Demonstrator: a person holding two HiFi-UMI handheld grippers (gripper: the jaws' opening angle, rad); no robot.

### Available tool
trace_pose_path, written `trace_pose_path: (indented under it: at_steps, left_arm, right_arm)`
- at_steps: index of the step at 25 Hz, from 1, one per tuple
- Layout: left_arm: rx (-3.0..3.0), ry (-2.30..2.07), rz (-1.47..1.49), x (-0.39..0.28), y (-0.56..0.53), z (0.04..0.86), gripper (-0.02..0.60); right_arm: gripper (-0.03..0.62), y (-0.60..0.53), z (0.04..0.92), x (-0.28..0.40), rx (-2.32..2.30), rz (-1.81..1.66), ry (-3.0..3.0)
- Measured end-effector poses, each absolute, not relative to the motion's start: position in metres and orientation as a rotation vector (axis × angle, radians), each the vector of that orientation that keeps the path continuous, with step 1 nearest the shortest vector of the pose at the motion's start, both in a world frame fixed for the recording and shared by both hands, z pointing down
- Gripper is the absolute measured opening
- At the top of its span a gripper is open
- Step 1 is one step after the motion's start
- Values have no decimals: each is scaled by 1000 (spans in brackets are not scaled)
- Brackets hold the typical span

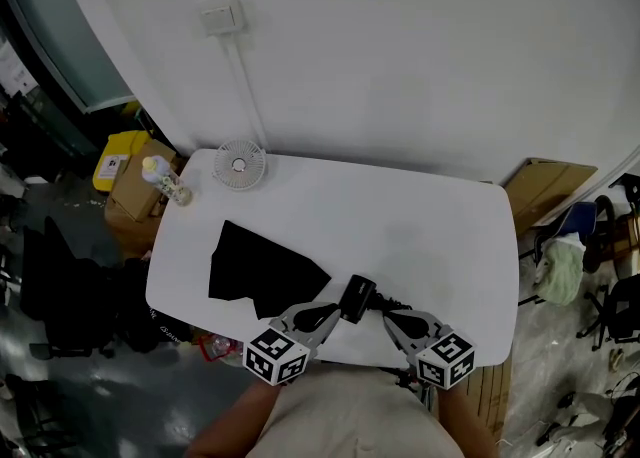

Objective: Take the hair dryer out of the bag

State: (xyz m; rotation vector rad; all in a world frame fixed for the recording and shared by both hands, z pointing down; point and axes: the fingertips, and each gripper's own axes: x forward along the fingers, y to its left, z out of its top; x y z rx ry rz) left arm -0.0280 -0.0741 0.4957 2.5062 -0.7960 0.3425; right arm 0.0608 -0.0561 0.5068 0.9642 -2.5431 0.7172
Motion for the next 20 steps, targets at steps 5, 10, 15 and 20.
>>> trace_pose_path:
  at_steps: [5, 10, 15, 20]
  left_arm:
    - [2511, -741, 348, -17, -64, 499, 21]
    - [2511, -713, 353, -12, -59, 500, 20]
    - [2507, -714, 358, -15, -61, 502, 20]
    - [2500, -713, 355, -14, -59, 503, 20]
  right_arm:
    - [16, -52, 507, 52, 943, 736, -2562]
    - [15, -46, 509, 45, 914, 691, -2542]
    - [14, -45, 513, 43, 896, 687, -2532]
    - [14, -43, 515, 44, 895, 695, -2531]
